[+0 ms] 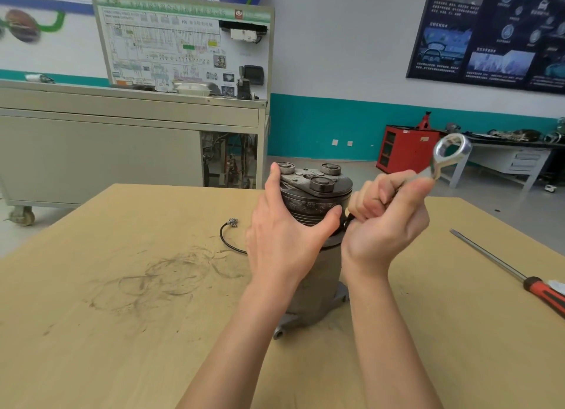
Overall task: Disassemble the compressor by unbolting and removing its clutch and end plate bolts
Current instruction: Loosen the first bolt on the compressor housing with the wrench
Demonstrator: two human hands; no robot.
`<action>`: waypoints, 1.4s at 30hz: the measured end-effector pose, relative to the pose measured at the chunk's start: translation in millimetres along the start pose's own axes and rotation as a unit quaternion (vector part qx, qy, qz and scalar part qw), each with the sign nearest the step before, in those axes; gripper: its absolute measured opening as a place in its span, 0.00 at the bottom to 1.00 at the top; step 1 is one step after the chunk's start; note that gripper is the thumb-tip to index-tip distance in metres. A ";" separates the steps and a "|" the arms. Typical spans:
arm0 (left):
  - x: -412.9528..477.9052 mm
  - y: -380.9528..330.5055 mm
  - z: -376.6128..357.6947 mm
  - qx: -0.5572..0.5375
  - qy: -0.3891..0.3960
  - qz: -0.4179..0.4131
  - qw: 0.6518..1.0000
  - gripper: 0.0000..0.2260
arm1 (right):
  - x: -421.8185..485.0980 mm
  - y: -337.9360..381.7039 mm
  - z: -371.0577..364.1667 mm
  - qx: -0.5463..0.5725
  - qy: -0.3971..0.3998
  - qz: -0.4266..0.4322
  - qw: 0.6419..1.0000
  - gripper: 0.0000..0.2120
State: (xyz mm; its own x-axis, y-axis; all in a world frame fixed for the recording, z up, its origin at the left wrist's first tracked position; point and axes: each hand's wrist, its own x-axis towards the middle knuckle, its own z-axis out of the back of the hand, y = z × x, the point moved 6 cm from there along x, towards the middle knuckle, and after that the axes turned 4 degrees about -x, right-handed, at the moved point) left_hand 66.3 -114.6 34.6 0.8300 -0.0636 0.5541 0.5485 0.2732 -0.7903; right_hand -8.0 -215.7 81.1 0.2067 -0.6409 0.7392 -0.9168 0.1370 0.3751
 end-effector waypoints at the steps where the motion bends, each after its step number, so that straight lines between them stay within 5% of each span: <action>1: 0.3 0.2 0.1 -0.001 0.001 0.000 1.000 0.46 | -1.2 1.1 -1.4 0.010 0.021 -0.002 1.000 0.22; 4: -0.2 2.2 0.7 -0.003 0.005 0.000 1.000 0.46 | -0.1 1.3 -1.9 0.045 0.059 -0.020 0.997 0.22; 7: -0.1 1.6 1.7 -0.013 0.017 -0.001 1.000 0.46 | 32.3 4.8 29.3 0.137 -0.009 -0.103 0.985 0.24; 11: 1.1 4.8 2.3 -0.020 0.025 -0.004 0.999 0.45 | 93.9 40.3 66.8 0.162 -0.055 -0.122 0.978 0.12; 15: 1.3 4.2 3.8 -0.031 0.018 -0.001 0.999 0.45 | 114.6 53.3 83.8 0.174 -0.086 -0.139 0.971 0.15; 18: 1.0 4.4 2.2 -0.039 0.020 0.000 0.999 0.45 | 81.5 30.3 74.1 0.140 -0.133 -0.187 0.963 0.27; 22: -0.2 5.3 4.2 -0.057 0.026 0.002 0.998 0.48 | 41.1 -13.9 64.0 0.149 -0.178 -0.258 0.938 0.26; 29: -19.4 20.0 5.0 -0.062 0.041 0.024 0.997 0.53 | 29.1 -41.0 74.9 0.248 -0.229 -0.260 0.905 0.27; 42: -23.8 23.6 1.9 -0.084 0.024 0.009 0.996 0.47 | 10.6 -37.9 73.4 0.207 -0.206 -0.214 0.932 0.27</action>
State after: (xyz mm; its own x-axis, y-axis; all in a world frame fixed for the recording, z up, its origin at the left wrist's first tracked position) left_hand 59.3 -104.8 3.3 0.8417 -0.1080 0.5291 0.5391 0.1096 -0.8351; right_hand 3.8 -283.1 33.6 0.5139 -0.8169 0.2617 -0.8510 -0.4469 0.2759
